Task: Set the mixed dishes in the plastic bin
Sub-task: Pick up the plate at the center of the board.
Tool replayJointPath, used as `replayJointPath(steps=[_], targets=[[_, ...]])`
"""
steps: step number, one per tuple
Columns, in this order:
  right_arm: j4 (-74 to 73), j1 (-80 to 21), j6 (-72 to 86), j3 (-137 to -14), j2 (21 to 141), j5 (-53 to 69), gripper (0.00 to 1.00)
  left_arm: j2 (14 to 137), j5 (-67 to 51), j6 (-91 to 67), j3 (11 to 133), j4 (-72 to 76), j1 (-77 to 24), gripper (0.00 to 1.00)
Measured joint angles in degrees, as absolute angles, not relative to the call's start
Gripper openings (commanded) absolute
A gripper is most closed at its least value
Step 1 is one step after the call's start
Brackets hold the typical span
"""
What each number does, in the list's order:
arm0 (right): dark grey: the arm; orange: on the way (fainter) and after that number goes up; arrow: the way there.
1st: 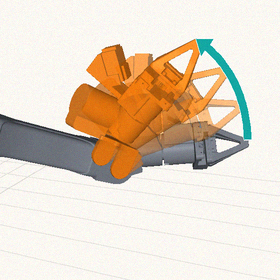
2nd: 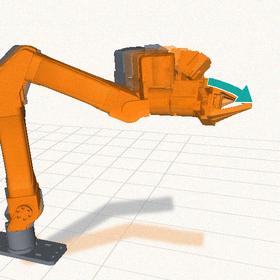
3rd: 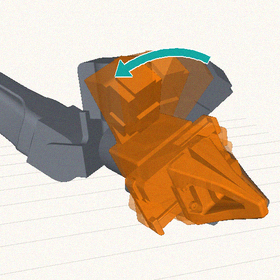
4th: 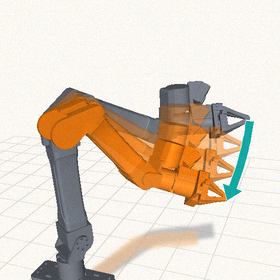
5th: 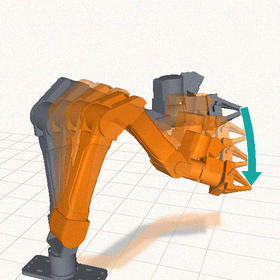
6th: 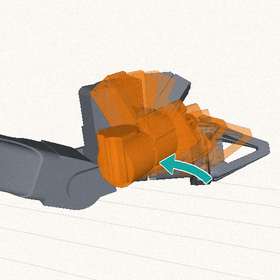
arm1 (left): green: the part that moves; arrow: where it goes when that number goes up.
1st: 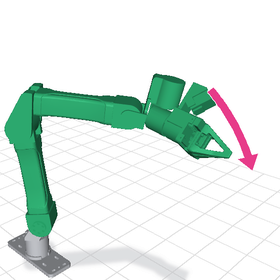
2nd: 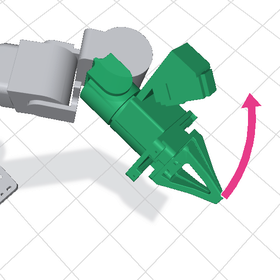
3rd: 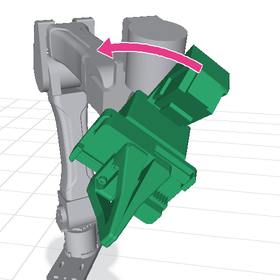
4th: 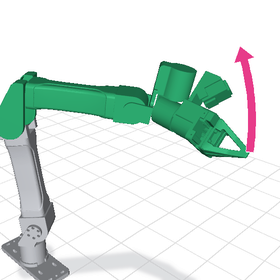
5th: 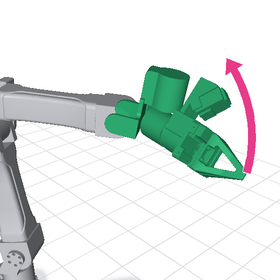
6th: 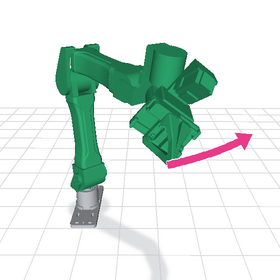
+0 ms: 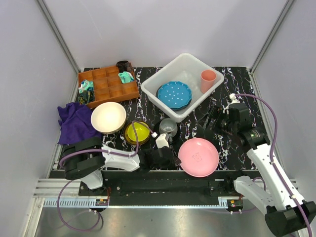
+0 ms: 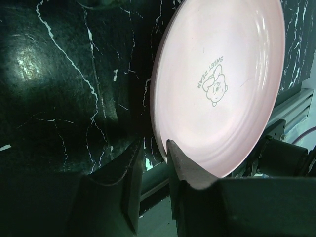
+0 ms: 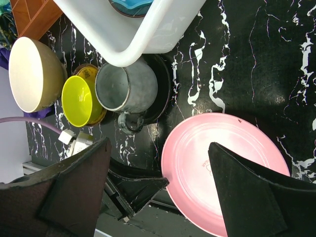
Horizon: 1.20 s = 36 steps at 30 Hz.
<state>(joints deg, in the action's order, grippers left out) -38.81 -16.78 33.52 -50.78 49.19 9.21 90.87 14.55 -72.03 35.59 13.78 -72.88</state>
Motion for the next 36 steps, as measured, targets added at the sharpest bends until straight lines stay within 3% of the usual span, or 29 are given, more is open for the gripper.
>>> replayJointPath(steps=[24, 32, 36], targets=[[-38.83, -16.78, 33.5, -50.76, 48.12, 9.19, 0.9, 94.63, 15.4, -72.9, 39.62, 12.23, -73.03, 0.25], [-38.83, -16.78, 33.5, -50.76, 47.97, 9.19, 0.9, 95.04, 15.42, -72.93, 39.9, 11.9, -73.03, 0.14], [-38.85, -16.78, 33.5, -50.76, 47.97, 9.19, 0.9, 95.04, 15.44, -72.9, 39.9, 11.88, -73.03, 0.0]])
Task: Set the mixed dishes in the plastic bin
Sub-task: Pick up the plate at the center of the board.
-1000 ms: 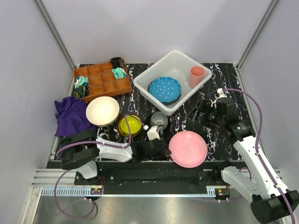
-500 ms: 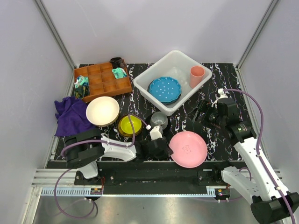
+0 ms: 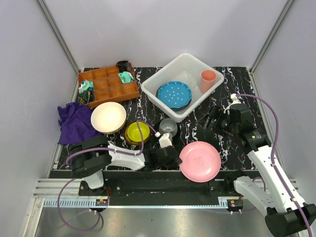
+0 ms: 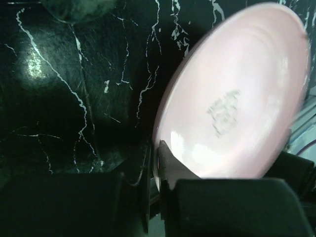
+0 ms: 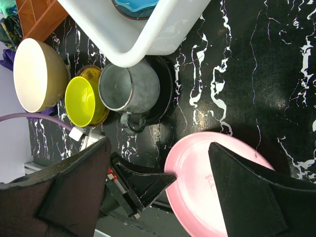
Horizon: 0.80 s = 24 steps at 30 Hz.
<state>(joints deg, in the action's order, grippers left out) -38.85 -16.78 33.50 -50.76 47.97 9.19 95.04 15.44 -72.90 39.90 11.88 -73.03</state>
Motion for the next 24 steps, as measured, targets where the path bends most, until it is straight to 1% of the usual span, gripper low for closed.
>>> replayJointPath(steps=[14, 20, 24], targets=[[-38.65, -16.78, 33.52, -50.74, 48.49, 9.17, 0.9, 94.04, 15.59, -72.47, 39.86, 8.6, -73.56, 0.0], [-38.35, -16.78, 32.99, -51.13, 50.11, 8.23, 0.9, 86.78, 17.19, -71.68, 39.72, 2.9, -74.81, 0.0], [-38.59, -16.78, 32.38, -54.26, 51.88, 6.26, 0.9, 80.12, 19.62, -70.37, 40.34, -2.46, -75.79, 0.0]])
